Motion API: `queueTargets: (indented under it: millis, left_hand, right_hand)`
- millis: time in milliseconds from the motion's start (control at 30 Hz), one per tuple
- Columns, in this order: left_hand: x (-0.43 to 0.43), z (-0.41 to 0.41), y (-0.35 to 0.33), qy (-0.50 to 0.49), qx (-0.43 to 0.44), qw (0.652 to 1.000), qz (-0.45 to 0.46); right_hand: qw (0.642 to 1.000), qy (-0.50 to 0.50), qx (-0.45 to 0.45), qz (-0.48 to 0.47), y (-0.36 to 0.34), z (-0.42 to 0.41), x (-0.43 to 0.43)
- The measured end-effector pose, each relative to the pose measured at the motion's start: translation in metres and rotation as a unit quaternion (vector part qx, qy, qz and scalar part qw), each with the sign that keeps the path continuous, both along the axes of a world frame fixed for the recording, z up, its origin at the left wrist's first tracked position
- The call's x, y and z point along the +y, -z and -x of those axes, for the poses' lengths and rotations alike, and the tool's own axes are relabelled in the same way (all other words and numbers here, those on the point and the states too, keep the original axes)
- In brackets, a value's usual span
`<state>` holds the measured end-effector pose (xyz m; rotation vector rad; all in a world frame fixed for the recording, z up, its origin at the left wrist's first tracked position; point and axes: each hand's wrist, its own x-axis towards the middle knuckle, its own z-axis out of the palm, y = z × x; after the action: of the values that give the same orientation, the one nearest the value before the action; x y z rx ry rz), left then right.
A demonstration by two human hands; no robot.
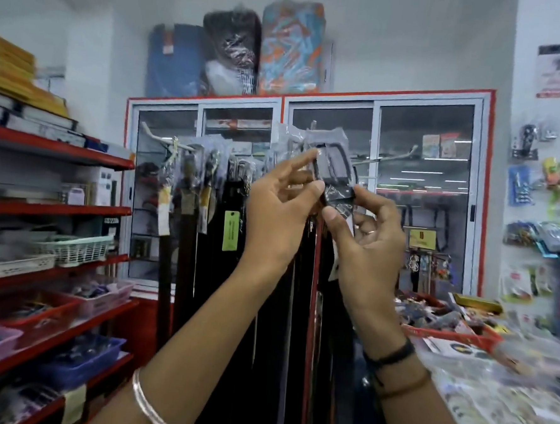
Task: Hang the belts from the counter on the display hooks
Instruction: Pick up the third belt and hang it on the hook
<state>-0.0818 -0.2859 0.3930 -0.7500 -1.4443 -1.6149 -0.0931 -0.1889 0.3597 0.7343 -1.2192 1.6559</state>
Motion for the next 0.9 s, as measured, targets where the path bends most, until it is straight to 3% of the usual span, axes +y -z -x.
queueTargets:
  millis: [300, 767, 833, 900]
  left_hand:
    - [-0.012, 0.016, -0.043, 0.021, -0.002, 1.000, 0.017]
    - [-0.018, 0.039, -0.040, -0.027, -0.025, 0.998, 0.043]
    - [-0.021, 0.043, -0.034, -0.073, -0.013, 0.995, 0.071]
    - [-0.026, 0.048, -0.029, -0.203, 0.022, 0.970, 0.130]
  right_hand:
    - [0.999, 0.049, -0.008, 0.007, -0.041, 0.023, -0.022]
    - [0.998, 0.014, -0.061, 0.024, -0.033, 0.050, -0.029]
    - [0.998, 0.007, -0.060, 0.006, -0.027, 0.056, -0.028]
    - [0.998, 0.002, -0.054, -0.019, -0.022, 0.060, -0.026]
